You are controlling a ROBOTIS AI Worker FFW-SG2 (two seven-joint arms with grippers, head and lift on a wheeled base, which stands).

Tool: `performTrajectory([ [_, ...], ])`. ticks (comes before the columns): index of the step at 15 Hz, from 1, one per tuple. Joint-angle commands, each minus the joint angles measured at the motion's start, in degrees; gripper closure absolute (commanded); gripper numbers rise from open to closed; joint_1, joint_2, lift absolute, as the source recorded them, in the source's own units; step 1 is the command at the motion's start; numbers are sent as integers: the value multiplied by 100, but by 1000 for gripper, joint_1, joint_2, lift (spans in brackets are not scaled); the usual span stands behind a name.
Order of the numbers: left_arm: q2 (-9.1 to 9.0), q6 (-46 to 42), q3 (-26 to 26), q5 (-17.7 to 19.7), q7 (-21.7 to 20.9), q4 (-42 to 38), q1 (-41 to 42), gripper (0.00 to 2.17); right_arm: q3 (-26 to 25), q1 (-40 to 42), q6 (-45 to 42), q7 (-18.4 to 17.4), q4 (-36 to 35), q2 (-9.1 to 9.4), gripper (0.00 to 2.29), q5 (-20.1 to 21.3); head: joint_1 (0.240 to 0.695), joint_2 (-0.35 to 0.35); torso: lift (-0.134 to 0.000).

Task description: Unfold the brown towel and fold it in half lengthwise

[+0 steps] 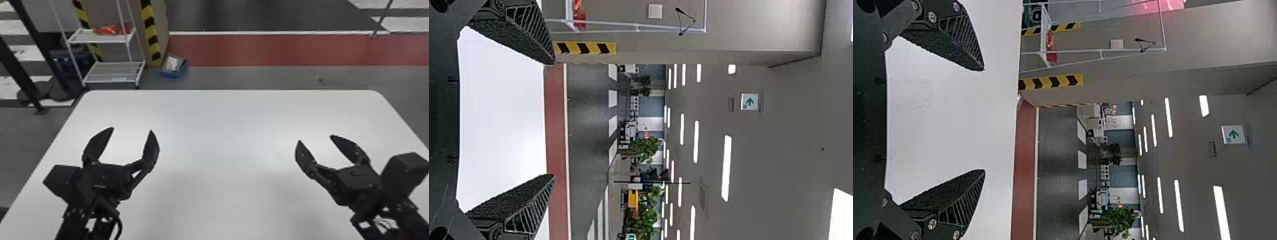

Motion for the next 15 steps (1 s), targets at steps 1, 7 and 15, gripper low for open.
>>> performTrajectory([
  [1, -4, 0, 0, 0, 2, 0, 5, 80, -12, 32, 19, 0, -35, -2, 167, 0, 695, 28, -125],
  [7, -4, 0, 0, -9, 2, 0, 5, 80, -73, 67, 2, 0, -43, 7, 167, 0, 695, 23, -125],
  [15, -4, 0, -9, -9, 2, 44, -39, 80, -161, 59, 37, 0, -26, 7, 167, -61, 695, 14, -125],
])
